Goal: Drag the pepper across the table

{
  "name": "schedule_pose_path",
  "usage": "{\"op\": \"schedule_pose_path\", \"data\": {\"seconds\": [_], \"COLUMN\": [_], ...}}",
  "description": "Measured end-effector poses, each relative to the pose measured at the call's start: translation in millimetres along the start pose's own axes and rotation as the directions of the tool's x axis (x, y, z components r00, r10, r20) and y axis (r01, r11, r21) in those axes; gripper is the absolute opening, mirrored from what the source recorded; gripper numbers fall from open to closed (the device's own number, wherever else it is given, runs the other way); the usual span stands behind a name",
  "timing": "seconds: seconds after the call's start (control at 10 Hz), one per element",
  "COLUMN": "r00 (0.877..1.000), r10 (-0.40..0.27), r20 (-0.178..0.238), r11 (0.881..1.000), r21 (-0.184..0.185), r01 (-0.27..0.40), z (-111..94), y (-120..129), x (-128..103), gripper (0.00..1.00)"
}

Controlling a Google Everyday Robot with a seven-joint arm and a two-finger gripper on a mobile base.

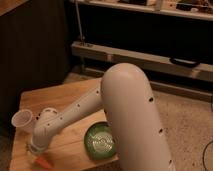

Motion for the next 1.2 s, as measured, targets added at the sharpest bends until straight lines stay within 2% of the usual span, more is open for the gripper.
{"op": "schedule_pose_path", "data": {"seconds": [0.8, 1.2], "r00": [0.999, 0.999], "r10": [-0.024, -0.049], "r20": [0.022, 0.017], "r11": [1.000, 0.999], "r21": [-0.019, -0.017], "r01": [0.025, 0.049], "z": [7, 11], "y": [12, 21], "x": [-11, -16], "gripper": [0.00, 0.00]}}
